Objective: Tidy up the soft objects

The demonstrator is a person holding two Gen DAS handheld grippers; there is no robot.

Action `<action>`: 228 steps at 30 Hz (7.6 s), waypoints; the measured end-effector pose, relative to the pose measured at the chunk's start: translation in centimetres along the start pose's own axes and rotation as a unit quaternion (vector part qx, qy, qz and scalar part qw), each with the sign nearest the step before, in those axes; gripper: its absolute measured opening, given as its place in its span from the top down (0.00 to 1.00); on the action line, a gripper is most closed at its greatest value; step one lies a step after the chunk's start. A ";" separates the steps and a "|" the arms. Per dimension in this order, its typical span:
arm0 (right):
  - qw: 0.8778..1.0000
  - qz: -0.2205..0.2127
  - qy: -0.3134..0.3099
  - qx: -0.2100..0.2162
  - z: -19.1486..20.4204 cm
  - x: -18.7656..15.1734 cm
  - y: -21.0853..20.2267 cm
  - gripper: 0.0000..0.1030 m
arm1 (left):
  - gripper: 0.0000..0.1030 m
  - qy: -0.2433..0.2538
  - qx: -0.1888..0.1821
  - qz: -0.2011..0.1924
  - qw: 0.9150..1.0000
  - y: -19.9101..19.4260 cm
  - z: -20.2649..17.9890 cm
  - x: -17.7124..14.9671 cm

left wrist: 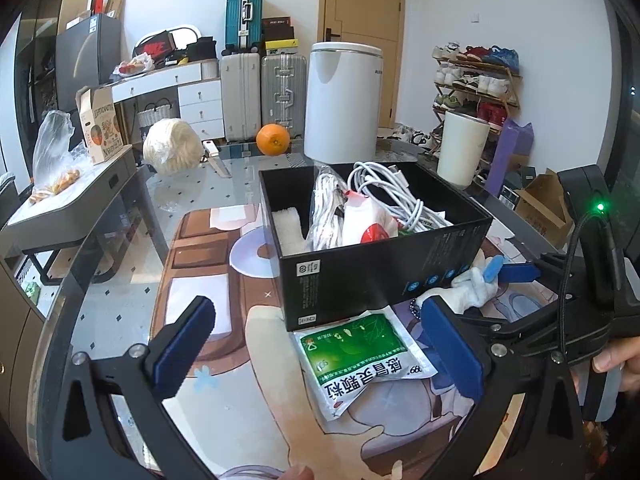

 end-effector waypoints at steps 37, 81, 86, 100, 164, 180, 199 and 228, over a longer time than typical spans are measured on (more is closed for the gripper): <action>0.999 0.002 -0.042 -0.017 -0.8 -1.5 -1.8 0.27 | 0.00 0.061 -0.014 0.066 0.996 1.9 -2.4 -1.7; 0.996 -0.004 -0.080 0.046 0.0 -1.4 -3.1 0.68 | 0.50 0.071 -0.072 0.097 0.990 1.3 -4.8 -3.6; 0.995 -0.019 -0.081 0.053 0.0 -1.2 -4.6 0.68 | 0.50 0.063 -0.070 0.076 0.993 0.7 -4.2 -3.0; 0.990 -0.079 -0.087 0.075 1.4 1.0 -9.7 0.69 | 0.50 0.044 -0.079 0.020 0.996 -2.3 -3.7 0.1; 0.988 -0.114 -0.081 -0.062 -0.6 9.2 -4.1 0.38 | 0.38 0.024 -0.064 0.028 0.997 6.2 -1.7 5.8; 0.983 -0.181 -0.033 -0.021 -1.3 5.5 -8.2 0.01 | 0.00 0.021 -0.039 -0.056 0.997 -0.6 -1.3 5.0; 0.976 -0.213 -0.056 0.000 0.9 4.3 -8.1 0.01 | 0.00 -0.014 -0.009 -0.095 0.995 -1.5 0.1 3.0; 0.969 -0.240 -0.053 -0.012 0.5 4.5 -8.8 0.01 | 0.00 0.012 0.014 -0.100 0.995 -1.4 -0.4 2.7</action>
Point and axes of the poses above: each gripper's, at about its wrist camera, not at the fingertips, and y roughly the way its jaws point, z to its left, x to its top, the point moved 9 cm from there along y, roughly the way its jaws point, and after that the axes turned 5 degrees about -z, right-handed, at the moved point
